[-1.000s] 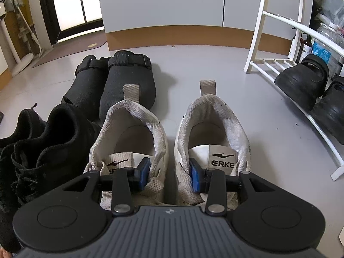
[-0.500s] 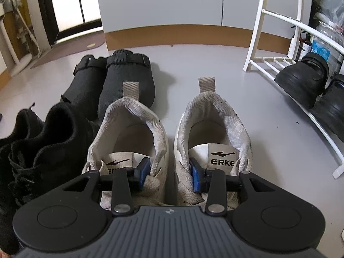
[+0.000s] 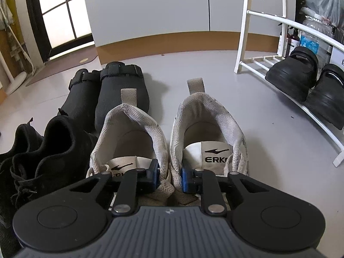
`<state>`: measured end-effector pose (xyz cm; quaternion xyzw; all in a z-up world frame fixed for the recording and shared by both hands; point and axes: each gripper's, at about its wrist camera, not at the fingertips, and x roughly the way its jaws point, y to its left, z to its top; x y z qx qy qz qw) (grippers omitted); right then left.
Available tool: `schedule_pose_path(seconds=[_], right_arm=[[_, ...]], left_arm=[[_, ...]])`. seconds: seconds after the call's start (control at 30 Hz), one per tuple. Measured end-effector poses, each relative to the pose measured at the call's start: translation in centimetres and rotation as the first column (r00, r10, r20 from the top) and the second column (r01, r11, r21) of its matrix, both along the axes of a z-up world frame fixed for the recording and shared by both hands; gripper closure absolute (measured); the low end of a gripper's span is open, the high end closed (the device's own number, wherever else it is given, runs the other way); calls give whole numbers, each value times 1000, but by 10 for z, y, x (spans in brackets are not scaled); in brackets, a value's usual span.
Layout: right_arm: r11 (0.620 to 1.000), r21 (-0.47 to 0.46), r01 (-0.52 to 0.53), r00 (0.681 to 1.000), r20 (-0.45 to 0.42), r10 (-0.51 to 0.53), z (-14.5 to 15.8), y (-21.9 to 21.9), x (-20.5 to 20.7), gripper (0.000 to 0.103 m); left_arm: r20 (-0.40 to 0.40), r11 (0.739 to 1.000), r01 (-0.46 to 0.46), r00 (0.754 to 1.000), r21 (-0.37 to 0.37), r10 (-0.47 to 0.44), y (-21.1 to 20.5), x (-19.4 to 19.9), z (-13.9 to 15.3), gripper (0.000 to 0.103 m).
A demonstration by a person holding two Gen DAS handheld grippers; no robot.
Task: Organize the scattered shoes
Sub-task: 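Lift the white ERKE sneakers with the right gripper toward the white rack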
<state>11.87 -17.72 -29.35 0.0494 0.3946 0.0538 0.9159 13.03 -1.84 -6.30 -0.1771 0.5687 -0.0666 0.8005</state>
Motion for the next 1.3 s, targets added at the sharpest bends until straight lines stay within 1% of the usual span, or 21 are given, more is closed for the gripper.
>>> schedule_pose_path(seconds=[0.1,0.3,0.5,0.67,0.77,0.8,0.9,1.07,1.3], right_arm=[[1000,4,18,1000,12,-18,1,1,-2,82],[997,42,63,998,24,-64,9,-2,-2,82],[991,68,111,992,54,-115,24,-6,0,83],[987,74,144,985,87,-150,39,-12,-2,83],[984,77,162,981,97,-170,45,-15,-3,83],[979,84,184,976,99,-192,50,-20,-3,83],[975,78,206,971,107,-214,59,-26,-4,83],[967,69,244,958,136,-251,83,-42,-3,83],[957,47,287,939,184,-291,122,-61,3,83]], left_arm=[[-1,1000,-2,1000,-1,2,1,1,-1,22],[5,1000,-1,1000,7,1,1,2,-1,22],[15,1000,-18,1000,9,18,5,3,1,22],[32,1000,-6,999,4,6,3,3,8,22],[49,999,17,999,29,-19,-1,0,13,22],[48,999,17,999,37,-19,-1,0,13,22],[48,999,9,999,42,-11,0,-1,13,22],[66,998,6,998,62,-10,2,-4,18,22],[82,998,-16,997,54,12,10,-7,23,22]])
